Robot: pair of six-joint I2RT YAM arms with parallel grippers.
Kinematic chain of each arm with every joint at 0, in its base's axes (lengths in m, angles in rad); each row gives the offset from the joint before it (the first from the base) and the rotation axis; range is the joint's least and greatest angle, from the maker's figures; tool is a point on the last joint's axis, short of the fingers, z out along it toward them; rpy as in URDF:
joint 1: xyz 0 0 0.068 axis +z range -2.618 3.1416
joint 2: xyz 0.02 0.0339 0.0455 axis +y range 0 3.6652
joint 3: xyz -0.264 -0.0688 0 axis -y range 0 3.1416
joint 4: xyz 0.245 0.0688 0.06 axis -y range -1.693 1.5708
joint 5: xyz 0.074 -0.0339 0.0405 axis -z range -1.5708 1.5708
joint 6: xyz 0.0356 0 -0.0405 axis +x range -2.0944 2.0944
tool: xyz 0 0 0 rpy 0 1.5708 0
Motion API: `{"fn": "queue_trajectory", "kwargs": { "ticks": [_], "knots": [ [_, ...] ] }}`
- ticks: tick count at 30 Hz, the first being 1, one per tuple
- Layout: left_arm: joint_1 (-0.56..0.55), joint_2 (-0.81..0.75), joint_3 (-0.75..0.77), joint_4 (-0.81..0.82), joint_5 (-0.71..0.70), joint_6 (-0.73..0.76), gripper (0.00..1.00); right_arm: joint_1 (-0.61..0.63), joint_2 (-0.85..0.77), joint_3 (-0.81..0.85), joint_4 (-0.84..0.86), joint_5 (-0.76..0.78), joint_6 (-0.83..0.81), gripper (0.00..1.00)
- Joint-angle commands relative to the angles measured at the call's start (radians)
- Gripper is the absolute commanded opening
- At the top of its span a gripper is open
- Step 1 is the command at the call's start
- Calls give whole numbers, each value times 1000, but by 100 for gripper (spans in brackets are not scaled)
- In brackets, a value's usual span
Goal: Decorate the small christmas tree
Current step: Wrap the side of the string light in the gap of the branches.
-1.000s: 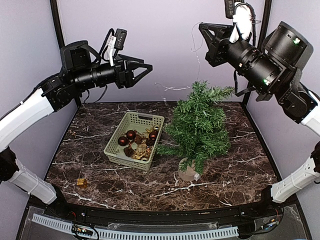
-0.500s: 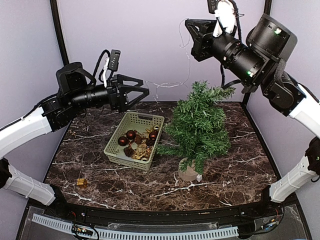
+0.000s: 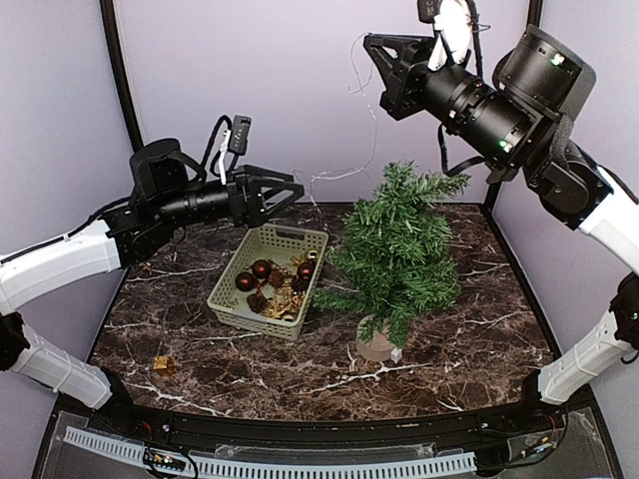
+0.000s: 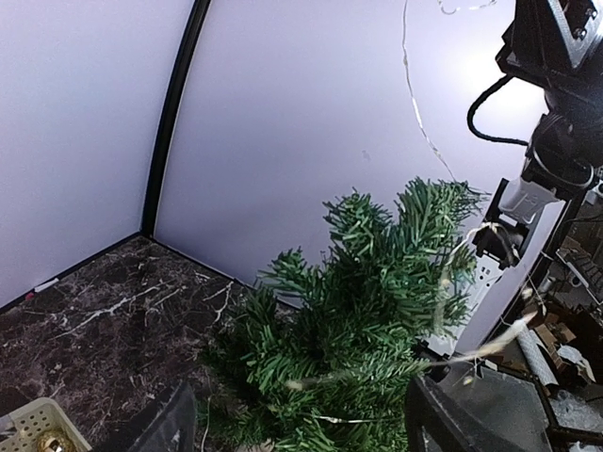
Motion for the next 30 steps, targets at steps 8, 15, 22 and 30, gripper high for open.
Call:
{"fn": "queue_trajectory", "kwargs": {
  "ticks": [8, 15, 22, 30],
  "knots": [
    [3, 68, 27, 90, 46, -37, 59, -5, -33, 0, 29, -50, 34, 0],
    [7, 53, 12, 51, -9, -4, 5, -7, -35, -17, 54, 27, -10, 0],
    [104, -24, -12, -78, -183, 72, 0, -56, -42, -21, 56, 98, -46, 0],
    [150, -49, -34, -112, -313, 124, 0, -219, -72, -60, 48, 129, 15, 0]
  ]
}}
